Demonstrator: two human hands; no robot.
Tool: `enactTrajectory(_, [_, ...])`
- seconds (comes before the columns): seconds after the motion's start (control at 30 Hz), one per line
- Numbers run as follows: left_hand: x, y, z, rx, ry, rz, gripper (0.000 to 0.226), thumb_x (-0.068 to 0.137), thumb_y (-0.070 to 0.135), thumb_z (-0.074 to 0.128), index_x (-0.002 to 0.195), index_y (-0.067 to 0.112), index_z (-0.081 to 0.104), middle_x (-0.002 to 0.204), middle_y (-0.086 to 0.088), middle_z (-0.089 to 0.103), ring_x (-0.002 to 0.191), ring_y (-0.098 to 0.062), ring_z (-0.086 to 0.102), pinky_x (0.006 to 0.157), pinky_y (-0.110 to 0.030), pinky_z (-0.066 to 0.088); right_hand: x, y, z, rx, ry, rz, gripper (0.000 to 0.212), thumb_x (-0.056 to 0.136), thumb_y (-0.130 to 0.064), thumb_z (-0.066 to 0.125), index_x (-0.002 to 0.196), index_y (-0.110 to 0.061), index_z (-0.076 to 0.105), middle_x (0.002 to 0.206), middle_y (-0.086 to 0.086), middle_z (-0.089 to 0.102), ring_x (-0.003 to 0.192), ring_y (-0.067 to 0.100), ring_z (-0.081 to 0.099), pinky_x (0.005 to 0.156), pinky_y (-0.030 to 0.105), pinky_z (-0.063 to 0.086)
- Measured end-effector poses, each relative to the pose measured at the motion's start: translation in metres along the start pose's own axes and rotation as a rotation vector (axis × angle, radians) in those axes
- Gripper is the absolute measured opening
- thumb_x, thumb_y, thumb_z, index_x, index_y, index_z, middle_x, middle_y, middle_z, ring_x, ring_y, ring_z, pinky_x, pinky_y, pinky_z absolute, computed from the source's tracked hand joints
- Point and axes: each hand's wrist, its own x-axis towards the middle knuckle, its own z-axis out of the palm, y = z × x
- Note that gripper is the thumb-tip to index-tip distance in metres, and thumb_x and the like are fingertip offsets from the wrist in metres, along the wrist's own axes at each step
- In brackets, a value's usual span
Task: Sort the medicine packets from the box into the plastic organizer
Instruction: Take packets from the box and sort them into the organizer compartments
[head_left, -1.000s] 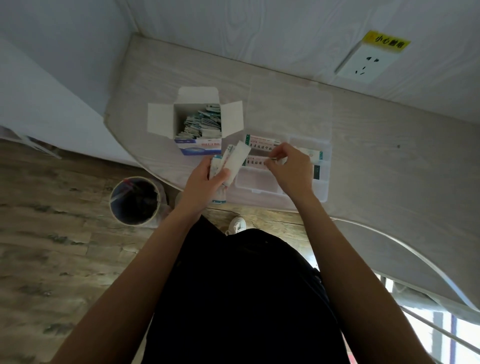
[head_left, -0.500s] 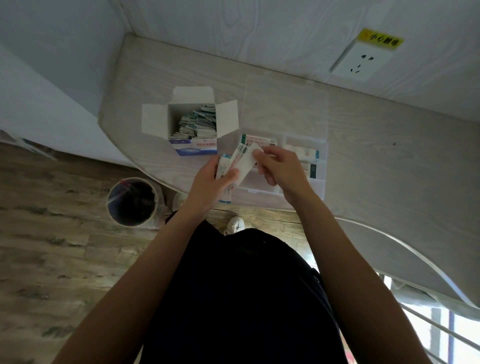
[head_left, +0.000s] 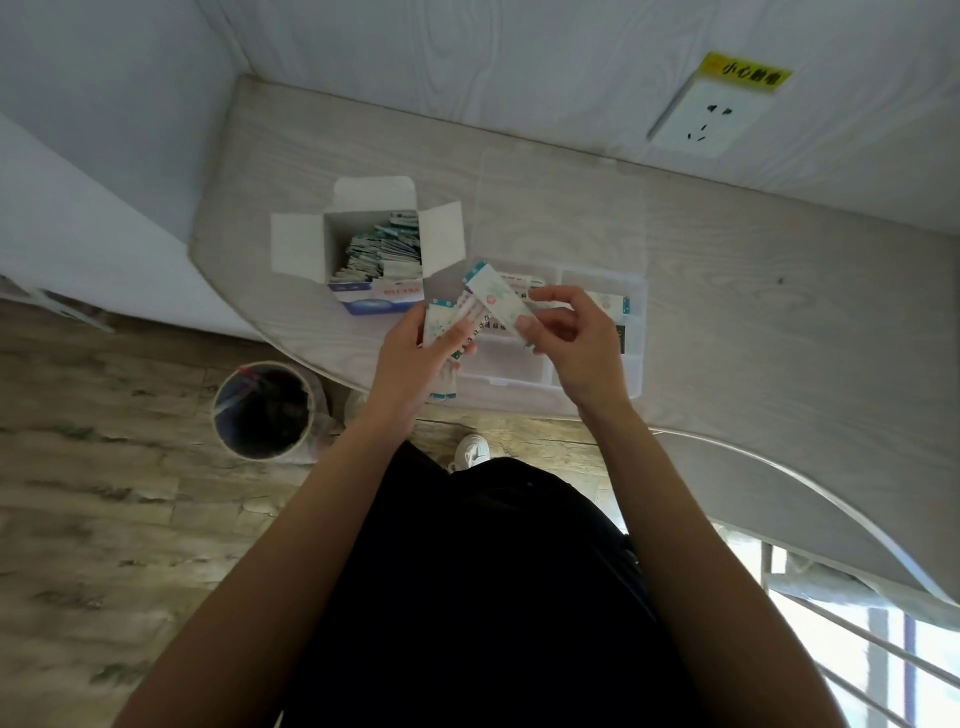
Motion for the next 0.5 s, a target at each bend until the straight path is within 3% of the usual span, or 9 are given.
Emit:
enactTrajectory(0.1, [0.0, 0.0, 0.002, 0.032, 0.004, -0.007, 0.018, 0.087, 0.016, 0.063, 0.105, 0.012, 0.059, 0.082, 0.0, 0.068, 0.06, 0.002, 0.061, 0.052, -0.012, 0.045, 0.003, 0.002, -0.001, 0.042, 0.021, 0.026, 0.016, 0.082, -0.003, 0.068, 0.096, -0.007, 0.064, 0.091, 0.013, 0.071, 0.072, 0.013, 0.067, 0.06, 0.02, 0.053])
enactTrajectory(0.23, [0.002, -0.001, -0.004, 0.079, 0.009, 0.012, 0.009, 0.087, 0.016, 0.064, 0.094, 0.019, 0.059, 0.076, 0.004, 0.067, 0.059, 0.003, 0.061, 0.054, -0.012, 0.046, 0.014, 0.012, -0.041, 0.059, 0.209, 0.018, 0.018, 0.084, 0.002, 0.062, 0.097, -0.011, 0.067, 0.086, 0.002, 0.068, 0.068, 0.004, 0.063, 0.057, 0.015, 0.049])
enactTrajectory(0.37, [0.003, -0.002, -0.006, 0.196, -0.018, 0.071, 0.012, 0.086, 0.017, 0.065, 0.085, 0.025, 0.057, 0.071, 0.007, 0.065, 0.054, 0.005, 0.058, 0.051, -0.01, 0.045, 0.036, 0.023, -0.088, -0.257, 0.384, 0.004, 0.017, 0.086, -0.008, 0.062, 0.097, -0.017, 0.07, 0.089, -0.006, 0.068, 0.076, 0.005, 0.061, 0.069, 0.019, 0.052])
enactTrajectory(0.43, [0.005, -0.002, -0.004, 0.255, -0.047, 0.095, 0.014, 0.086, 0.018, 0.066, 0.084, 0.027, 0.055, 0.07, 0.009, 0.065, 0.054, 0.005, 0.058, 0.052, -0.011, 0.045, 0.047, 0.023, -0.095, -0.44, 0.385, -0.04, 0.017, 0.086, -0.011, 0.06, 0.096, -0.02, 0.071, 0.092, -0.007, 0.069, 0.078, 0.004, 0.06, 0.072, 0.011, 0.048])
enactTrajectory(0.5, [0.008, -0.002, -0.001, 0.273, -0.072, 0.099, 0.016, 0.085, 0.018, 0.067, 0.084, 0.027, 0.055, 0.066, 0.012, 0.066, 0.056, 0.004, 0.059, 0.054, -0.015, 0.047, 0.056, 0.022, -0.093, -0.581, 0.347, -0.068, 0.017, 0.087, -0.013, 0.06, 0.094, -0.022, 0.072, 0.093, -0.006, 0.07, 0.078, 0.005, 0.06, 0.071, 0.011, 0.047])
